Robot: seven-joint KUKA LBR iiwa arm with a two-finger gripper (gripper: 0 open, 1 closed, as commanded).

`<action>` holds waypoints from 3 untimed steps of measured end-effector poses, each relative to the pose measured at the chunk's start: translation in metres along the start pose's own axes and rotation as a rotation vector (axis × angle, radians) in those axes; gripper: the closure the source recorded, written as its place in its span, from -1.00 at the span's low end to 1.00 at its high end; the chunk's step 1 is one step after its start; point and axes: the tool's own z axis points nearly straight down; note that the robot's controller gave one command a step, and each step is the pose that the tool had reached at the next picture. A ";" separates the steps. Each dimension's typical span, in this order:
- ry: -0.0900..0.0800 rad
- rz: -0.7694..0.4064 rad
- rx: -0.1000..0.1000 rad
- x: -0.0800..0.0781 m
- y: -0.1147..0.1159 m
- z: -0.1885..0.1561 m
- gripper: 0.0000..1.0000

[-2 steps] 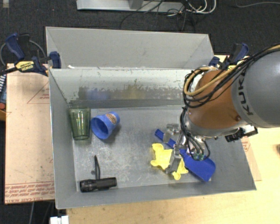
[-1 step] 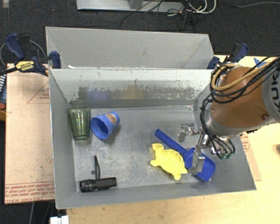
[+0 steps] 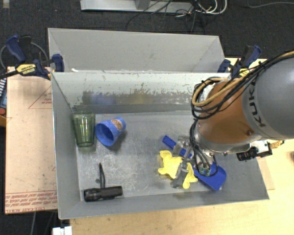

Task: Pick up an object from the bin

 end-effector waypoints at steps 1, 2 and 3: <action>-0.026 -0.360 -0.001 0.003 -0.010 0.048 -1.00; -0.003 0.155 -0.002 0.011 -0.005 0.049 1.00; -0.003 0.154 -0.002 0.011 -0.005 0.049 1.00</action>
Offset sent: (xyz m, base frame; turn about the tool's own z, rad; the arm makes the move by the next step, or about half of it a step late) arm -0.0130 -0.0015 -0.0496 0.1556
